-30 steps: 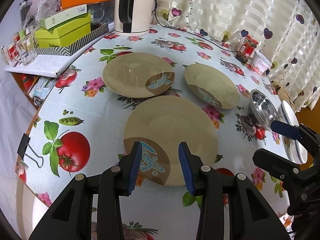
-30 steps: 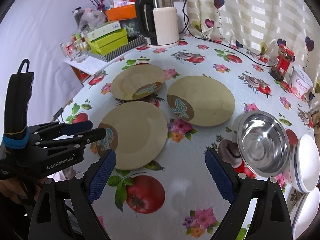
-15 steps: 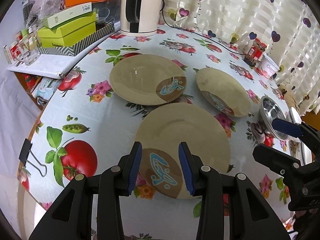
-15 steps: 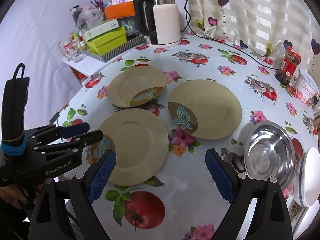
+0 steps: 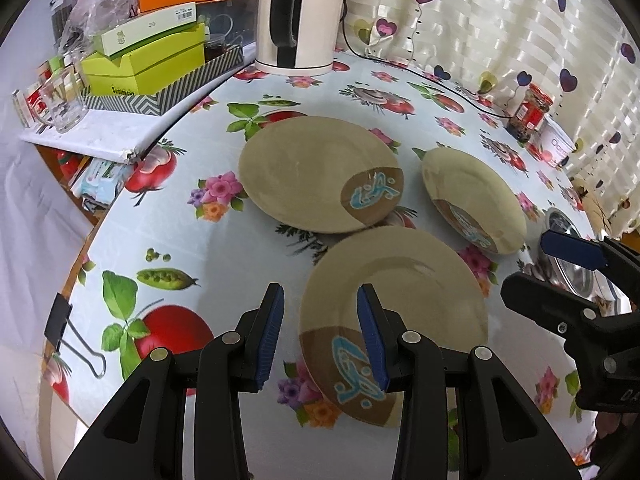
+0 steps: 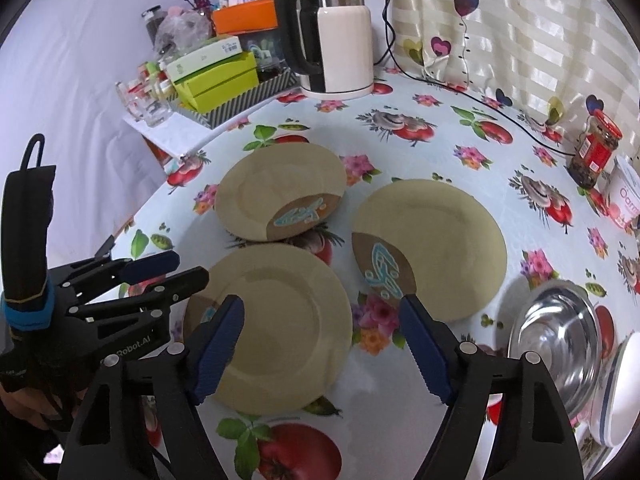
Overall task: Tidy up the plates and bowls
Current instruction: 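Move the left gripper forward and close it on the nearest beige plate's rim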
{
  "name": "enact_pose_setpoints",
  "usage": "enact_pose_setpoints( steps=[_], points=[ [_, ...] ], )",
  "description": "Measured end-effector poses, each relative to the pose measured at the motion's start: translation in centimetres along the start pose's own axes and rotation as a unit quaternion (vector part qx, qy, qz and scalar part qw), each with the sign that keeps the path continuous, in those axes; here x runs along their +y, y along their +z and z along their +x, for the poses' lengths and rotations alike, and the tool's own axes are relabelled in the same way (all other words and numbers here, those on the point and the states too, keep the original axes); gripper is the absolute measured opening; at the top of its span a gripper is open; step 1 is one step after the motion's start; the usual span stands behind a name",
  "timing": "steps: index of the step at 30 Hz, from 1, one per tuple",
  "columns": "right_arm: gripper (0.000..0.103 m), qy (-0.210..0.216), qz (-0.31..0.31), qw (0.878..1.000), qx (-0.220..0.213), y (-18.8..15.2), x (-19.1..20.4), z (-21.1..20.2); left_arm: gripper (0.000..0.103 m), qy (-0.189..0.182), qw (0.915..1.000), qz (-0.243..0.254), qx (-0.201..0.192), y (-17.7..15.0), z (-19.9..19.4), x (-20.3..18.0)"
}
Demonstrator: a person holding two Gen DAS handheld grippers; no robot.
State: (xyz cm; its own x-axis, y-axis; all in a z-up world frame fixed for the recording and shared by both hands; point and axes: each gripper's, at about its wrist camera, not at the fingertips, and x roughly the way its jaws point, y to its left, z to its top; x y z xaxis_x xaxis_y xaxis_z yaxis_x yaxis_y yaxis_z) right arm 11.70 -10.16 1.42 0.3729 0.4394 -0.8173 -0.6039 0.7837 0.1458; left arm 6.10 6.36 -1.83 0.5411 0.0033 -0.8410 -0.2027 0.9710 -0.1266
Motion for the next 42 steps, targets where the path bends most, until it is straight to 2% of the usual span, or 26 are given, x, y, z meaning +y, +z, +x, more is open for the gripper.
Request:
enact_pose_setpoints(
  steps=[9, 21, 35, 38, 42],
  points=[
    [0.066, 0.005, 0.009, 1.000, 0.005, 2.5, -0.1, 1.8, 0.039, 0.000, 0.9999, -0.012, -0.005, 1.9, 1.1, 1.4],
    [0.052, 0.024, 0.030, 0.999, 0.018, 5.4, -1.0, 5.2, 0.039, -0.017, 0.9988, -0.046, -0.007, 3.9, 2.8, 3.8],
    [0.051, 0.038, 0.042, 0.998, 0.032, 7.7, -2.0, 9.3, 0.039, -0.042, 0.9947, -0.093, 0.002, 5.7, 5.8, 6.8],
    [0.043, 0.043, 0.045, 0.997, 0.037, 8.1, -2.2, 10.3, 0.039, -0.045, 0.9938, -0.101, 0.001, 5.9, 6.3, 7.2],
    [0.041, 0.044, 0.050, 0.997, 0.042, 8.5, -2.6, 11.4, 0.039, -0.049, 0.9929, -0.108, 0.003, 6.0, 6.9, 7.6]
  ],
)
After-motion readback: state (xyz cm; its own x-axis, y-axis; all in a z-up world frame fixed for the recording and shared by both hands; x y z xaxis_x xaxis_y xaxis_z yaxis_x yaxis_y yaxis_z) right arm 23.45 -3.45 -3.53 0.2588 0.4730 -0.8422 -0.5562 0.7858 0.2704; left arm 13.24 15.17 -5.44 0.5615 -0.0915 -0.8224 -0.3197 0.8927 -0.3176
